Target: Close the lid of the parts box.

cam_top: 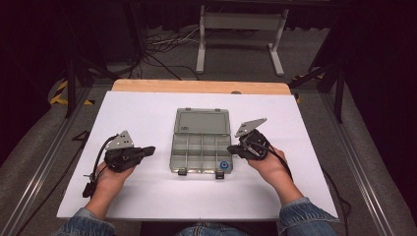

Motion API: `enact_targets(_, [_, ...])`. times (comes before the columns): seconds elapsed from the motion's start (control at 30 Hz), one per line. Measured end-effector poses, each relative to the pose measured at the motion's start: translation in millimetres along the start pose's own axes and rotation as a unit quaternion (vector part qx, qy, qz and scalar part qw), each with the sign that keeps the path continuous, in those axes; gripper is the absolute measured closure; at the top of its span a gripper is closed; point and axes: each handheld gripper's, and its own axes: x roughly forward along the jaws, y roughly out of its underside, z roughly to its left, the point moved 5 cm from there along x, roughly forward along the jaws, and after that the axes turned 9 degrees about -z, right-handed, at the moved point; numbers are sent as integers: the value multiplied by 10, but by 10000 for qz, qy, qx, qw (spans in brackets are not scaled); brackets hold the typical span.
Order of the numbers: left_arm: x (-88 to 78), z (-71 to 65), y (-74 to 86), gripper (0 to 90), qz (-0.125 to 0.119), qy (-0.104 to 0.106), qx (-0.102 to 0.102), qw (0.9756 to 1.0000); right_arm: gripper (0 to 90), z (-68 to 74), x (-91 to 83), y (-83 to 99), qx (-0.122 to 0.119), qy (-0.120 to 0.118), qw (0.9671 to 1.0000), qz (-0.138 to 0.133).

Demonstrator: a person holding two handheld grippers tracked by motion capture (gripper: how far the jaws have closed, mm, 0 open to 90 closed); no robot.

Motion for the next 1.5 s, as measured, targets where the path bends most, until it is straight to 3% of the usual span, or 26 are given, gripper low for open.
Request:
enact_targets(0.37, [97, 151, -218, 896, 300, -69, -122, 9995, 900, -222, 9, -109, 184, 116, 9998, -24])
enact_targets(0.53, [222, 316, -248, 896, 468, -225, -181, 9985, 900, -332, 32, -190, 193, 193, 9996, -24])
enact_targets(0.87, [388, 422, -378, 896, 566, -310, -304, 9975, 900, -546, 75, -244, 293, 278, 9992, -1])
enact_targets(0.97, [470, 484, -411, 896, 606, -296, -453, 9967, 900, -591, 85, -274, 305, 294, 9991, 2])
enact_targets(1.33, [628, 643, -484, 896, 857, -384, -535, 9941, 900, -782, 222, -324, 402, 354, 9985, 91])
enact_targets(1.5, [697, 687, -496, 896, 941, -412, -477, 9936, 900, -843, 262, -328, 434, 385, 9982, 133])
